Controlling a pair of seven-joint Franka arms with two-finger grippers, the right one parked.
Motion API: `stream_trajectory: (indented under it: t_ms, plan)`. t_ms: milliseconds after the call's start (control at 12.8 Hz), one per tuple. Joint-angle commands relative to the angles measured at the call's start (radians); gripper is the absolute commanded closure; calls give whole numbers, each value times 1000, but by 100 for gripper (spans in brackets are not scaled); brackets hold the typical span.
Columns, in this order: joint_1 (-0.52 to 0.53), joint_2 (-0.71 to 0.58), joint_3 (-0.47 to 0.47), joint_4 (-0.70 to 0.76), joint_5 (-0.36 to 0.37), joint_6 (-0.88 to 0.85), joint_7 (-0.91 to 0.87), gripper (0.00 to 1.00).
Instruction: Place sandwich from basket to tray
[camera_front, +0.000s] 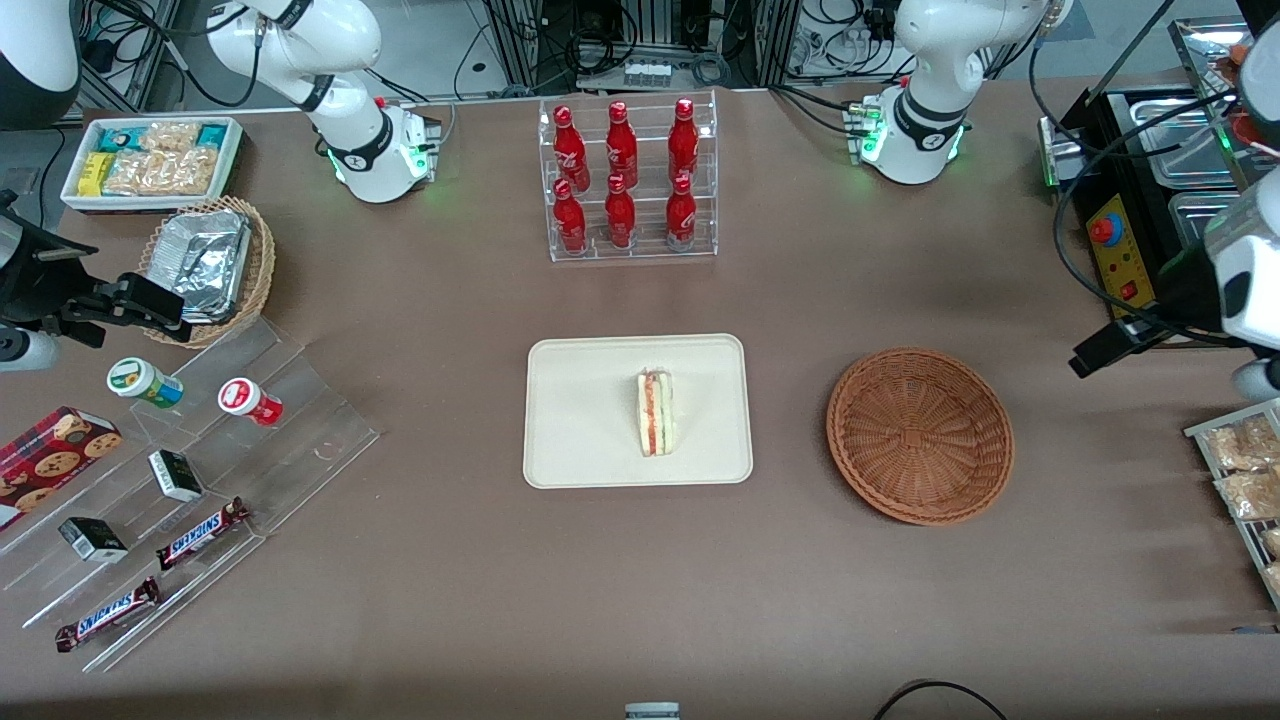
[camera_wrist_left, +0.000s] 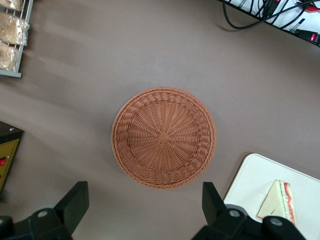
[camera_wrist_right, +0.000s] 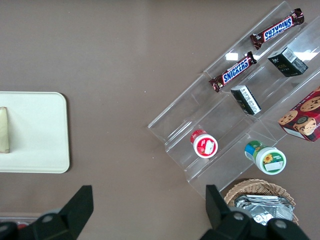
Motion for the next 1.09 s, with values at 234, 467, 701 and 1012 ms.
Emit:
stream_trajectory:
  t_ms: [234,467,701,1012]
  plan:
    - [75,10,-7,20,-12,-40,247,0]
    - [81,10,-7,17,-14,-58,242,0]
    - [74,4,-14,6,-17,-69,207,0]
    - [60,-3,-30,0,-17,-75,183,0]
